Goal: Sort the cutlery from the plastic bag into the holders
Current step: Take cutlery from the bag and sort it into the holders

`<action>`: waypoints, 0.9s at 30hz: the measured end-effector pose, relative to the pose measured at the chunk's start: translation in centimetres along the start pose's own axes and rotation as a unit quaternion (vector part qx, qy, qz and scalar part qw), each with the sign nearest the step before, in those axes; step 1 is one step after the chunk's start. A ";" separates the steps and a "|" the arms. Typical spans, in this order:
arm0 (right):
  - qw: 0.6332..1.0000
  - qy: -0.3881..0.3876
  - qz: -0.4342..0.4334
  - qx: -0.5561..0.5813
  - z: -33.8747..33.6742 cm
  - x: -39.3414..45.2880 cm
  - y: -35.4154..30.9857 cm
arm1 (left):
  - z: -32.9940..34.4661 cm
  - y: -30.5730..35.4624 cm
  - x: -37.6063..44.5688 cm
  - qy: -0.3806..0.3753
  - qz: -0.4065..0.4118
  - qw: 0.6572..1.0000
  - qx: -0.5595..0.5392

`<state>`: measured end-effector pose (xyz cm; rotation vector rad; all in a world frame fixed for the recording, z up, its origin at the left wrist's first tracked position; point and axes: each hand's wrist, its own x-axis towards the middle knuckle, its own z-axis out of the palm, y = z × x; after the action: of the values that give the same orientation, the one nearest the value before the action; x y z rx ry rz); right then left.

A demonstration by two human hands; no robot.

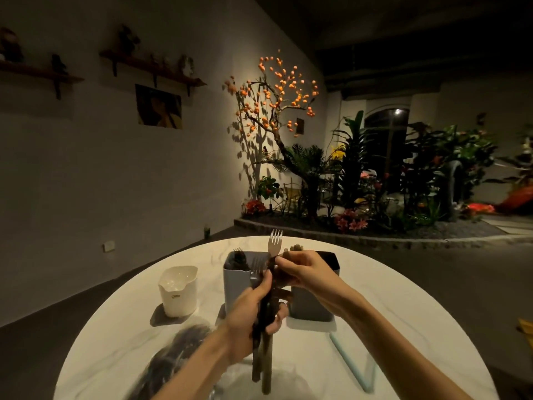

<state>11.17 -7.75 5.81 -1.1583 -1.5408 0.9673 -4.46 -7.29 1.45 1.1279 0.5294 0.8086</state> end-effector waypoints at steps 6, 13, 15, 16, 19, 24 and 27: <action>0.997 0.070 0.010 0.011 -1.6 -0.7 1.8 | 1.8 -1.0 0.9 0.069 0.012 0.997 0.020; 0.993 0.115 -0.003 0.001 -1.6 -0.2 3.4 | 1.6 -1.6 1.5 0.099 0.007 0.994 0.040; 0.991 0.129 -0.011 0.015 -1.8 0.0 3.4 | 1.4 -1.8 1.8 0.117 0.003 0.992 0.051; 0.991 0.129 -0.015 0.014 -2.0 0.1 3.4 | 1.3 -1.9 1.8 0.128 0.003 0.990 0.062; 0.993 0.117 -0.021 -0.005 -2.0 0.0 3.9 | 0.6 -2.2 2.4 0.175 0.016 0.981 0.080; 0.996 0.060 -0.010 -0.067 -0.7 -0.7 5.5 | -0.1 -2.1 3.3 0.134 0.000 0.991 -0.003; 0.978 0.104 -0.006 -0.180 0.4 -0.7 6.7 | 0.2 -2.3 3.7 0.117 -0.004 0.991 -0.063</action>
<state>12.33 -6.80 -0.77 -1.4504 -1.5864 0.5480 -1.40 -4.95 -0.52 0.9205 0.6677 0.9608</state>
